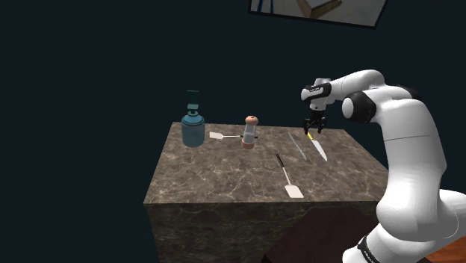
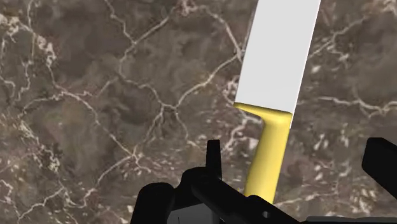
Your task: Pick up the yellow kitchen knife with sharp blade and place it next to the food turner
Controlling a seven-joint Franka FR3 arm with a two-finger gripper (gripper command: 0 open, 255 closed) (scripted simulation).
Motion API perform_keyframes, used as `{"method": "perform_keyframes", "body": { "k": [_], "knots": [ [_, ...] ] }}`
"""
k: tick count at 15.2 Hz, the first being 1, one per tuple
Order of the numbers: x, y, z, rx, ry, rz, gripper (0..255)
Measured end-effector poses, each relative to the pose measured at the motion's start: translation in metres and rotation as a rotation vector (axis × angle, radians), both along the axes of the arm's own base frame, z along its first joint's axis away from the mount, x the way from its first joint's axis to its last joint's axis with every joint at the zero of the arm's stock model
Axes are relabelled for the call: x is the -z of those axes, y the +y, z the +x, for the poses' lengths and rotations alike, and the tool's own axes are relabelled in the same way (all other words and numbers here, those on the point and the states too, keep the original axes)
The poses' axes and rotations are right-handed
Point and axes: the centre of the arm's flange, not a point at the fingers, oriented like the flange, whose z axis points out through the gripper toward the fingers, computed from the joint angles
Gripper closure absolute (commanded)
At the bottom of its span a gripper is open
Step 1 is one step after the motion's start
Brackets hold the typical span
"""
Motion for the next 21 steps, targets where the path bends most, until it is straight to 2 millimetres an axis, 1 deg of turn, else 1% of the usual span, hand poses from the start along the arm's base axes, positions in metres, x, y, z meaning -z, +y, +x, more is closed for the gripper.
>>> {"method": "perform_keyframes", "body": {
  "k": [4, 10, 11, 21],
  "knots": [
    [0.022, 0.000, -0.004, 0.000, 0.000, 0.000, 0],
    [0.025, 0.001, -0.004, 0.000, 0.000, 0.000, 0],
    [0.025, 0.001, -0.004, 0.000, 0.000, 0.000, 255],
    [0.025, 0.001, -0.004, 0.000, -0.001, -0.001, 255]
  ]
}}
